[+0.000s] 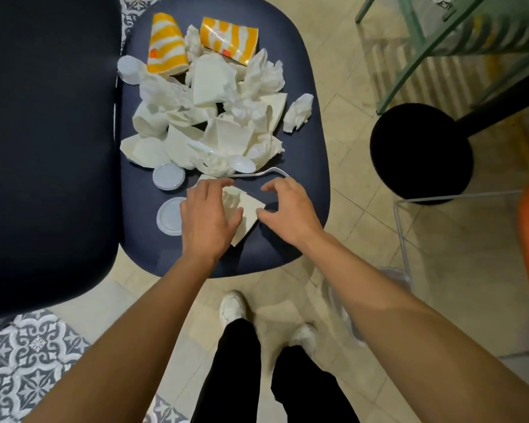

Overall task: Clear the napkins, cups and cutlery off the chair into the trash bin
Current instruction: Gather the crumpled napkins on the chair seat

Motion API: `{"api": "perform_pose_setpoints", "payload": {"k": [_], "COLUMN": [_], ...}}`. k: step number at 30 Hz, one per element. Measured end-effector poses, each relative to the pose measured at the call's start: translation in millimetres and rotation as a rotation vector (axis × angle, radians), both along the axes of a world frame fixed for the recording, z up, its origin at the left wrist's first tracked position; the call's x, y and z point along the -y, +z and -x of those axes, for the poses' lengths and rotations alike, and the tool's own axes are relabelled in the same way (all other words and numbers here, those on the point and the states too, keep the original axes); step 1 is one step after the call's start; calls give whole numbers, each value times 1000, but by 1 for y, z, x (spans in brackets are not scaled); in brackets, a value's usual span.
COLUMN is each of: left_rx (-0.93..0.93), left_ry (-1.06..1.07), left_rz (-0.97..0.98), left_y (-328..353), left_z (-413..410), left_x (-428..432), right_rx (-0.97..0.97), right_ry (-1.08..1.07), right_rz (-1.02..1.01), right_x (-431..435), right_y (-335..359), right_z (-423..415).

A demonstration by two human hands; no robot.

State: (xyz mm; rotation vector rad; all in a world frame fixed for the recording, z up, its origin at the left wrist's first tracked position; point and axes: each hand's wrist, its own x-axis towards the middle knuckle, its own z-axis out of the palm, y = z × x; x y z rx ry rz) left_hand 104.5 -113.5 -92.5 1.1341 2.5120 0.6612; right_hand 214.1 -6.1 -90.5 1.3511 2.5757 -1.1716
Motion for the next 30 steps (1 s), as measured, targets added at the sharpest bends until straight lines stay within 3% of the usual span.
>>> {"api": "perform_pose_setpoints", "payload": {"k": [9,16,21,25,30], "left_rx": [168,251,157,30,133], "left_ry": [-20,19,1,70,251], "left_rz": [77,80,95,58,-5], "left_y": [-25,-32,-25,-11,-9], "left_z": [10,19,26,41,62], "left_x": [7,8,13,27,52], "right_rx": [128,-3,-143,-203,-92], "right_ry": [10,-98,-90,-121,13], "right_rz": [135,200,268,210,141], "right_x": [13,6,1,3,10], "right_y": [-21,-23,-13,-9,-16], "right_z": [21,24,33,60,86]}}
